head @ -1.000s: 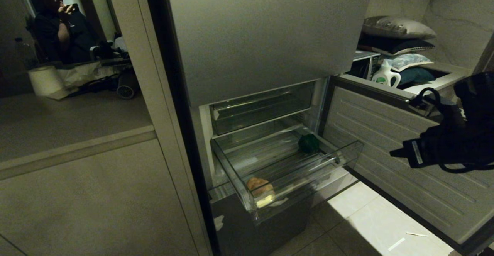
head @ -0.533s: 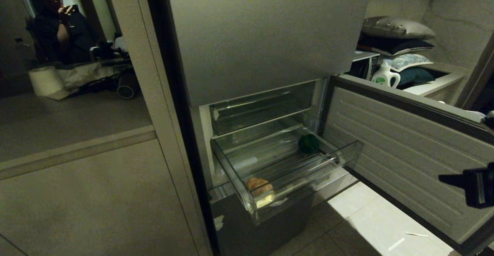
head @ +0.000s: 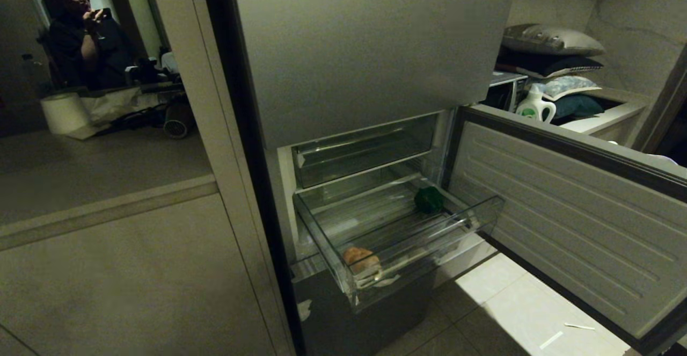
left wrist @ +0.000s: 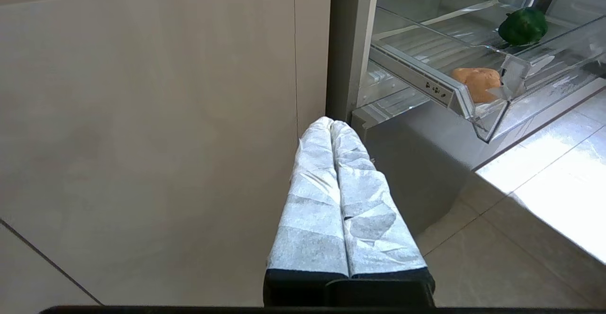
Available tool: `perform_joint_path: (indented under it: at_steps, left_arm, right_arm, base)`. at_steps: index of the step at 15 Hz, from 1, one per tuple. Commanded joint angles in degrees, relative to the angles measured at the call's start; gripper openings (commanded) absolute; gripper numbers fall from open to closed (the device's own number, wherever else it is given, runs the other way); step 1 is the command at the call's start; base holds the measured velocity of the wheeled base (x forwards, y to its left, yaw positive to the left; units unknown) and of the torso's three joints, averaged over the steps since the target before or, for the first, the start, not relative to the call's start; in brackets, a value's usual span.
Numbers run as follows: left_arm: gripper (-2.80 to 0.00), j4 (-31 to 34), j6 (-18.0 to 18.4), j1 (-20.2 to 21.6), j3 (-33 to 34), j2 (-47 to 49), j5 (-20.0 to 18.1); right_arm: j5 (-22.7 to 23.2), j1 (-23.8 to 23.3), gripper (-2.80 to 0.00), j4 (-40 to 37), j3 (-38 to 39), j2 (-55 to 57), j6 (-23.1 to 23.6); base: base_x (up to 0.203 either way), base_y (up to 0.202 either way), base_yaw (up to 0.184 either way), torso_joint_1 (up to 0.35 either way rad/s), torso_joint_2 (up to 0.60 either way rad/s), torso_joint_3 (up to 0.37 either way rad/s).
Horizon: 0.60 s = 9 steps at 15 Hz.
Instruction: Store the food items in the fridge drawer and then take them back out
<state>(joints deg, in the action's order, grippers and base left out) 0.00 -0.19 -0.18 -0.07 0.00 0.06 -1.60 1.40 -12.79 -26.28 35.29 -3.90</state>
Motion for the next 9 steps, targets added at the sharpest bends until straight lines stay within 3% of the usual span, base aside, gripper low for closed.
perform_joint_path:
  at_steps: [1, 9]
  left_arm:
    - [-2.8, -0.2, -0.2, 0.0, 0.1, 0.1, 0.0]
    - [-2.8, -0.2, -0.2, 0.0, 0.0, 0.1, 0.0]
  right_arm:
    - [-1.8, 0.0, -2.8, 0.0, 3.7, -9.6, 0.1]
    - [-2.9, 0.0, -2.8, -0.3, 10.2, -23.0, 0.1]
  base:
    - [0.0, 0.0, 0.0, 0.0, 0.0, 0.0]
    - [0.0, 0.0, 0.0, 0.0, 0.0, 0.0]
